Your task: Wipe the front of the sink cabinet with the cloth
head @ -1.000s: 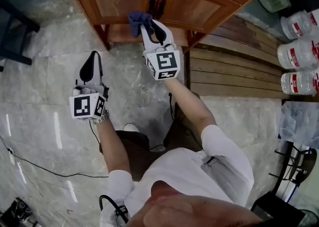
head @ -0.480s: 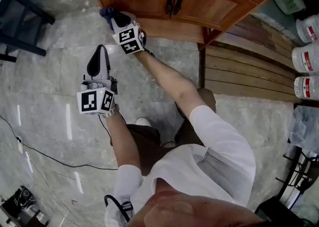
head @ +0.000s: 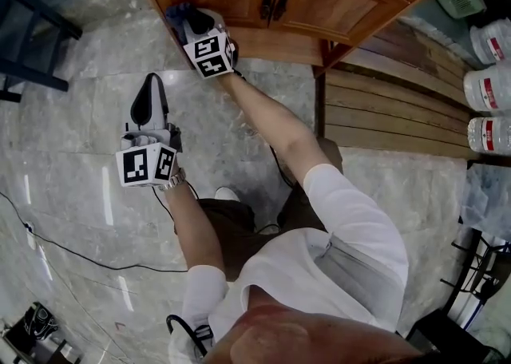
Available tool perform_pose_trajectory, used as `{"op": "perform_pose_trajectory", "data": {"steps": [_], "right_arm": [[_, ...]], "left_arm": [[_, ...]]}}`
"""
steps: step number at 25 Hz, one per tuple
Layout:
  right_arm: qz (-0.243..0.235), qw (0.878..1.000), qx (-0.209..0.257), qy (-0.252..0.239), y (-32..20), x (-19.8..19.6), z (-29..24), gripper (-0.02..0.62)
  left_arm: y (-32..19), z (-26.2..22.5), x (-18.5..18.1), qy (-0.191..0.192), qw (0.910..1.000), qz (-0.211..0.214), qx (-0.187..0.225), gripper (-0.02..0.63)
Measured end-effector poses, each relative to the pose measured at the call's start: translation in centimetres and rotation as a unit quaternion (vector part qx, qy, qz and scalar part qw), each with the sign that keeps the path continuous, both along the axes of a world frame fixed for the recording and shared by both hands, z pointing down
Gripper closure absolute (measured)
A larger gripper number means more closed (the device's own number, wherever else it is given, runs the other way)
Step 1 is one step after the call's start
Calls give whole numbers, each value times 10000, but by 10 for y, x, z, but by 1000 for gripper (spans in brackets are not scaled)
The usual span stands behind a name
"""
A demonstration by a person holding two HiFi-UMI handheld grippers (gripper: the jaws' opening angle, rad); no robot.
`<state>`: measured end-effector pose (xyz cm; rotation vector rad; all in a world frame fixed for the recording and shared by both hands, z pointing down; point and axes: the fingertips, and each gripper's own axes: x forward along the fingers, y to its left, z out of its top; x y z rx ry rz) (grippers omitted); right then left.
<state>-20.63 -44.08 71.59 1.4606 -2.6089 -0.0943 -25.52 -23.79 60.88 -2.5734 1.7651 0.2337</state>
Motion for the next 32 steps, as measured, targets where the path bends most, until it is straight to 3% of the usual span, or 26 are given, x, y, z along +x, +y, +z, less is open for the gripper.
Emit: {"op": "perform_pose_trajectory", "data": {"steps": [14,19,32], "right_arm": [[857,9954,135,-405,20,132,10,497],[982,9947,237,-211,36,169,12,500],[1617,9867,149,14,51,254,20,500]], "left_arm": [[-6,6,4,-11,9999,96,-41,607],[-8,8,11,-242,9996,120,-55,609],[-8,13,25,-168,9992,371,-55,608]]}}
